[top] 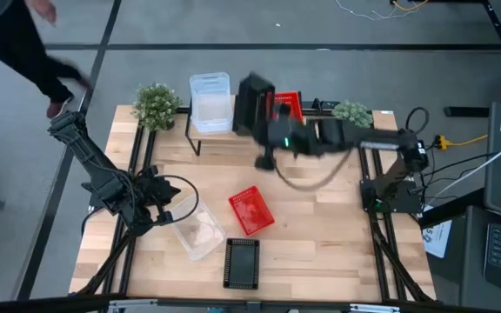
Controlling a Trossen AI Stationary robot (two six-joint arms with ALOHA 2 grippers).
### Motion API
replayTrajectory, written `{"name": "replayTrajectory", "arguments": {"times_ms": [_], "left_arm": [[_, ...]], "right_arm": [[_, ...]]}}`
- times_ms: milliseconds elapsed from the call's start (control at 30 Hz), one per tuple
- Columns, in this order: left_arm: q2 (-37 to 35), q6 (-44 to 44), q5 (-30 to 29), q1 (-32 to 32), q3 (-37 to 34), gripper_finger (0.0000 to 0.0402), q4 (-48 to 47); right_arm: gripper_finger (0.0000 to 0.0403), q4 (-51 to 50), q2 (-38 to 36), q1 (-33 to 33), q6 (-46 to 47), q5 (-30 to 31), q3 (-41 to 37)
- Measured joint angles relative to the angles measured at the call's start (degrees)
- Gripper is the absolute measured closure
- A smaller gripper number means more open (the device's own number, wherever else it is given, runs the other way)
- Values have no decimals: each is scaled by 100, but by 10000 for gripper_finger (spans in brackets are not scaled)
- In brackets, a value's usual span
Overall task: Stack baskets on shelf by color
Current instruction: Stack the top black bin on top of the black bin on the shelf
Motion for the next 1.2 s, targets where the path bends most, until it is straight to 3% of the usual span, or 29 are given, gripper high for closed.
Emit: {"name": "replayTrajectory", "arguments": {"times_ms": [267,500,1200], "left_arm": [[0,-2,0,2,0,401,-2],[2,-2,0,0,0,401,-4],[0,-6,2,2,0,401,-4]], "right_arm": [[403,-440,746,-1096,27,-1119,875],[403,-1676,1403,-1263,152,-1403,1319],[403,-1804,1563,-1602,-312,-1863,1321]]}}
